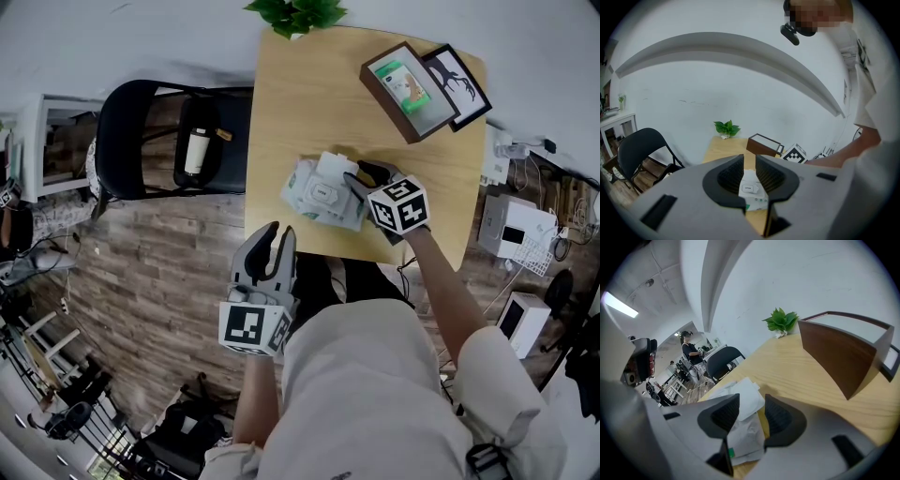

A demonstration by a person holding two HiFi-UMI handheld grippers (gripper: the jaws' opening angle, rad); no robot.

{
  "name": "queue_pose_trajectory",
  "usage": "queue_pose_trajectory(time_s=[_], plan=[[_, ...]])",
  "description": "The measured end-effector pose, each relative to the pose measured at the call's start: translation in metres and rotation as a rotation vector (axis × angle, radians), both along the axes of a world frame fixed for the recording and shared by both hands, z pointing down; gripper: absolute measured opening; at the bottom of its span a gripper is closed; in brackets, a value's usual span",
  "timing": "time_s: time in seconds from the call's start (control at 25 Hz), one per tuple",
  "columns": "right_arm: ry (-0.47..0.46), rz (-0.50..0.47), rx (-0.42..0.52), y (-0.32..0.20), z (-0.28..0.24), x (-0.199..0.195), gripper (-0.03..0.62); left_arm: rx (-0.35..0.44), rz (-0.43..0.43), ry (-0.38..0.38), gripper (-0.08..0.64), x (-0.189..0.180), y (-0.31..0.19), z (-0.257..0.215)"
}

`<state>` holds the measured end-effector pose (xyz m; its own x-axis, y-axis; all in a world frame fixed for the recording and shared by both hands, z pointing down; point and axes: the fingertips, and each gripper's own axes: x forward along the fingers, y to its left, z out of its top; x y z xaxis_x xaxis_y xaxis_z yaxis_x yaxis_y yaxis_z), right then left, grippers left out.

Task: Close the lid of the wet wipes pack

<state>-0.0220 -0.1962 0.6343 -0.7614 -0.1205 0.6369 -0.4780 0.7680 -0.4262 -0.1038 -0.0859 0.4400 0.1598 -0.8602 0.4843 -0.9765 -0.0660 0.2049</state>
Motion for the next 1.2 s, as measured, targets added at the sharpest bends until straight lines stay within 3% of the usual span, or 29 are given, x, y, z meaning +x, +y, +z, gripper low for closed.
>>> queue_pose_trajectory(time_s=[0.88,1.2], plan=[[0.047,0.057,0.086,-0.005,-0.015,0.004,0.135,0.023,0.097,0.0,0.075,-0.008,0.004,-0.011],[0.068,0.056,0.044,-0.01,0.004,-0.002,0.137,0.006,0.09,-0.01,0.074,-0.021,0.01,-0.008]])
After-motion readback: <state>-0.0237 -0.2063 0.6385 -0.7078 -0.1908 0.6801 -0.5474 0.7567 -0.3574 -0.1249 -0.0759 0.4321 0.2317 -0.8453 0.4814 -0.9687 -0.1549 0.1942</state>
